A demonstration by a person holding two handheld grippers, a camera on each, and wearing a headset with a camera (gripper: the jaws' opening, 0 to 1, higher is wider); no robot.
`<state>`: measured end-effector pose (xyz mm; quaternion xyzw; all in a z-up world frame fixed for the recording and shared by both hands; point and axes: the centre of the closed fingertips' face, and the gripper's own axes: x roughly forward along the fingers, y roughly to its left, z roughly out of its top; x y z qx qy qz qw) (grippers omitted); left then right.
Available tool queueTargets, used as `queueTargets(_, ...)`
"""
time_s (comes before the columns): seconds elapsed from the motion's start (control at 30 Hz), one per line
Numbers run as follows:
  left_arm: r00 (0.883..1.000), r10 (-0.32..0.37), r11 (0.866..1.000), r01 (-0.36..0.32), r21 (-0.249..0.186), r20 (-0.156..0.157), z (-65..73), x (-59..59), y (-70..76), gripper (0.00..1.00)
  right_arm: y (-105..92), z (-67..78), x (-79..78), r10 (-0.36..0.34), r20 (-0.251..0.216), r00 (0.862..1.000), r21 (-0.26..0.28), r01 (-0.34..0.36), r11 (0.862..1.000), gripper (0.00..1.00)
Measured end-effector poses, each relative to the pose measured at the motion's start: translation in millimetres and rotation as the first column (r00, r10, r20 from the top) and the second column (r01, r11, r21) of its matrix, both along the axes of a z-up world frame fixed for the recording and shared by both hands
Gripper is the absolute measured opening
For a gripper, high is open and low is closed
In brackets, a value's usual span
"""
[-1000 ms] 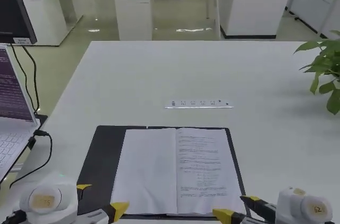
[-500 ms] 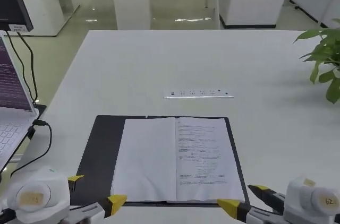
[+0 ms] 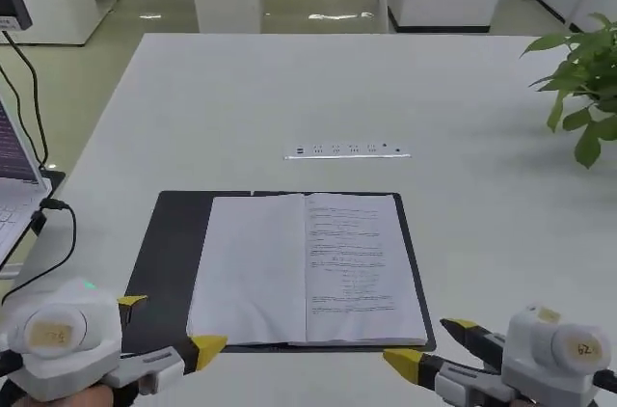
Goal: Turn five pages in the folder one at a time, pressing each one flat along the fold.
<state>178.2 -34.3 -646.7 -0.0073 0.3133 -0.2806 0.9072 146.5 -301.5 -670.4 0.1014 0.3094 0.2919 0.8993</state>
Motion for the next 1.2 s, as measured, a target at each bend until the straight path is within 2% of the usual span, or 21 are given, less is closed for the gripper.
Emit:
queueTargets(0.17, 0.999, -0.045, 0.999, 0.045, 0.011, -0.002, -0.7, 6.7, -12.3, 0.75, -4.9, -1.0, -0.5, 0.002, -0.005, 1.000, -0.005, -0.002, 1.000, 0.72)
queueTargets(0.33, 0.998, -0.062, 0.998, 0.062, -0.008, 0.000, 2.2, 14.5, -22.4, 0.75, -9.6, -2.2, 0.0, 0.001, -0.001, 1.000, -0.016, -0.001, 1.000, 0.74)
queueTargets(0.53, 0.994, -0.111, 0.994, 0.111, -0.007, -0.005, 0.2, 19.1, -44.4, 0.75, -15.0, -5.7, -3.1, 0.012, -0.009, 1.000, -0.041, -0.012, 0.999, 0.76)
queueTargets(0.63, 0.991, -0.134, 0.991, 0.134, -0.008, -0.007, -2.6, 20.6, -55.9, 0.75, -18.2, -6.7, -5.1, 0.009, -0.018, 1.000, -0.035, -0.009, 0.999, 0.76)
queueTargets(0.87, 0.979, -0.204, 0.979, 0.204, -0.008, -0.019, -7.3, 21.2, -85.0, 0.75, -22.6, -9.0, -9.9, 0.006, -0.042, 0.999, -0.032, -0.008, 0.999, 0.79)
queueTargets(1.0, 0.970, -0.241, 0.971, 0.240, -0.013, -0.026, -11.5, 25.0, -99.6, 0.74, -21.2, -10.1, -13.2, 0.013, -0.053, 0.998, -0.024, -0.015, 1.000, 0.77)
queueTargets(1.2, 0.946, -0.322, 0.946, 0.323, 0.003, -0.036, -17.8, 27.3, -126.5, 0.73, -19.7, -17.4, -18.6, 0.026, -0.075, 0.997, -0.037, -0.029, 0.999, 0.78)
